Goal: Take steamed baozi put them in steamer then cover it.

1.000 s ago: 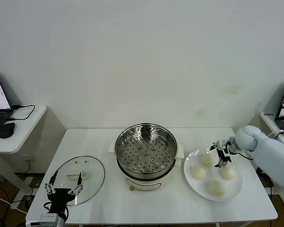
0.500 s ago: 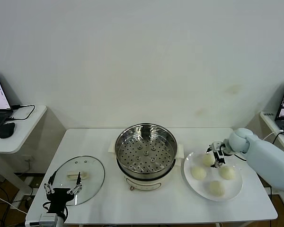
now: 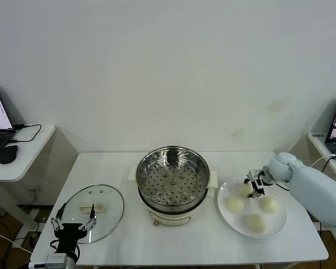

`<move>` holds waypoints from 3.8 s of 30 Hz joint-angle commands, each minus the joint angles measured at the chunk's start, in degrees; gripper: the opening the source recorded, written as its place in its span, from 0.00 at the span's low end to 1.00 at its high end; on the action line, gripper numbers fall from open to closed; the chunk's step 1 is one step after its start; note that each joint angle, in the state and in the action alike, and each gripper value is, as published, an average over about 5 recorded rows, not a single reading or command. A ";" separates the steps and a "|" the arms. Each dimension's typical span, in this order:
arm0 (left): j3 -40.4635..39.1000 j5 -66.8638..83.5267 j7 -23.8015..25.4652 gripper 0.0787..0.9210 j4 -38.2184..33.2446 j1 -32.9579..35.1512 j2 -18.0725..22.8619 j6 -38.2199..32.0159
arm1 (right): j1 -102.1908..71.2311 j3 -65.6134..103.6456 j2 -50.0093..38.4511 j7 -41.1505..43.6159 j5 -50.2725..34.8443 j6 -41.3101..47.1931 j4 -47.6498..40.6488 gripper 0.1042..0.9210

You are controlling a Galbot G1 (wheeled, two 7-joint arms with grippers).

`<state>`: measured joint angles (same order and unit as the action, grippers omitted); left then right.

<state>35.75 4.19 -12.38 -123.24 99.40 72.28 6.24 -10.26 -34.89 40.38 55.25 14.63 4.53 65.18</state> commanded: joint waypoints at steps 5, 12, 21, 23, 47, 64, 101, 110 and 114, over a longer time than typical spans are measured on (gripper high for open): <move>-0.02 0.03 -0.04 0.88 -0.09 -0.11 -0.10 0.02 | 0.67 0.02 -1.37 -0.05 -0.34 -0.05 1.38 0.52; 0.04 0.56 0.05 0.88 -0.23 -0.10 -0.85 0.17 | 8.75 -4.47 -8.37 0.46 -7.45 0.58 8.68 0.52; -0.41 1.52 0.12 0.88 -0.65 -0.06 -1.40 0.22 | 33.29 -18.62 -12.29 0.74 -21.79 1.99 16.59 0.53; -0.52 1.69 0.12 0.88 -0.76 -0.02 -1.51 0.22 | 39.46 -23.09 -10.35 0.37 -24.21 1.71 16.80 0.53; 1.85 3.52 0.15 0.88 -0.49 -1.09 -1.64 0.53 | 45.60 -40.92 26.92 -2.94 -23.99 -13.45 8.28 0.53; 1.82 3.41 0.02 0.88 -0.08 -1.34 -0.87 0.50 | 37.52 -41.15 29.97 -6.63 -1.73 -28.88 -1.02 0.53; 1.05 3.50 0.19 0.88 -1.80 -1.61 -1.56 1.29 | 56.29 -43.76 3.54 1.07 -35.17 18.96 30.77 0.88; 0.84 3.71 0.62 0.88 -2.36 -1.49 -2.65 1.79 | 54.42 -44.59 -16.67 0.62 -31.92 24.63 39.57 0.88; 0.96 3.83 0.56 0.88 -2.42 -1.47 -2.92 1.91 | 51.78 -45.77 -21.82 1.73 -28.14 22.32 40.91 0.88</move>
<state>36.71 8.00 -11.93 -125.56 97.90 69.47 8.04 40.83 -79.85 29.97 56.30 -13.19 20.88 99.19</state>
